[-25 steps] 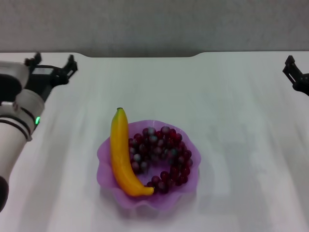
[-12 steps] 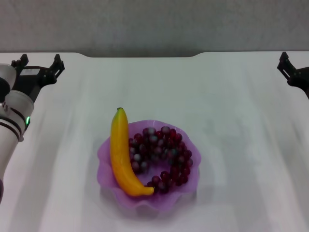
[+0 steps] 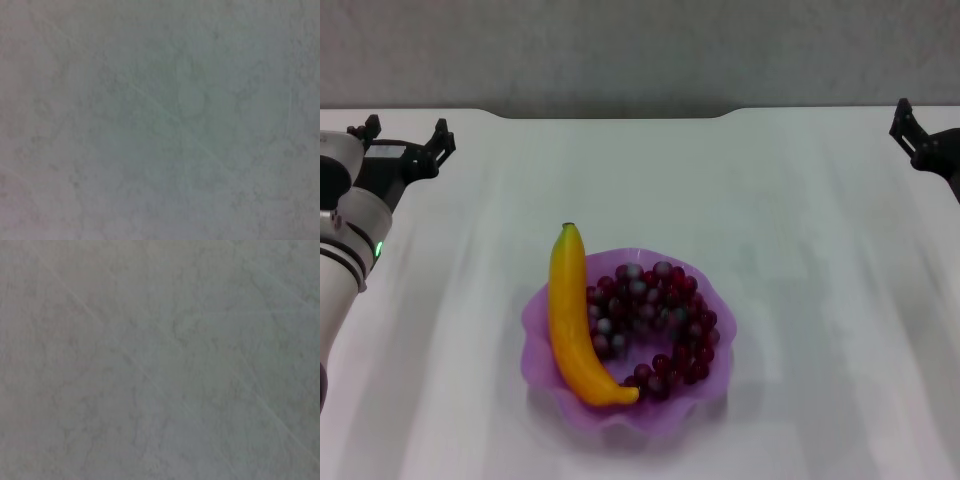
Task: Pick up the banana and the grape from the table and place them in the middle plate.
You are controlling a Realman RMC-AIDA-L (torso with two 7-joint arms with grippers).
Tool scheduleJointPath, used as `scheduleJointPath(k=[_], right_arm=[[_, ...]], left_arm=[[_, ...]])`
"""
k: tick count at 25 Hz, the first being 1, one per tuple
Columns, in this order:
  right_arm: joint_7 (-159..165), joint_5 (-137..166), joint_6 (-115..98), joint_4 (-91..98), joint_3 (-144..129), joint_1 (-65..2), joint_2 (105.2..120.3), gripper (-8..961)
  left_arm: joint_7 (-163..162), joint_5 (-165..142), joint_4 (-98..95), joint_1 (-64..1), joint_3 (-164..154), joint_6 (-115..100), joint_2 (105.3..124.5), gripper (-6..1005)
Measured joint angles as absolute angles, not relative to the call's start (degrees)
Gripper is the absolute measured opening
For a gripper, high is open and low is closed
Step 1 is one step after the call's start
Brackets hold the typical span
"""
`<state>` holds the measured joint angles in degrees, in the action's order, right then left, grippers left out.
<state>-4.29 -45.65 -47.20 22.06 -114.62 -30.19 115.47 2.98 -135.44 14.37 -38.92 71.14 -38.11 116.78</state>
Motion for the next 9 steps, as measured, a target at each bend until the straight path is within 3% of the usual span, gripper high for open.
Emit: scheduleJointPath(k=[9], right_arm=[[-4.2,-45.8,-48.0,22.3,-114.3,-30.4,115.46,894]], left_arm=[[3.0,-135.4,14.1,-39.3,71.1,-38.0,116.89,897]])
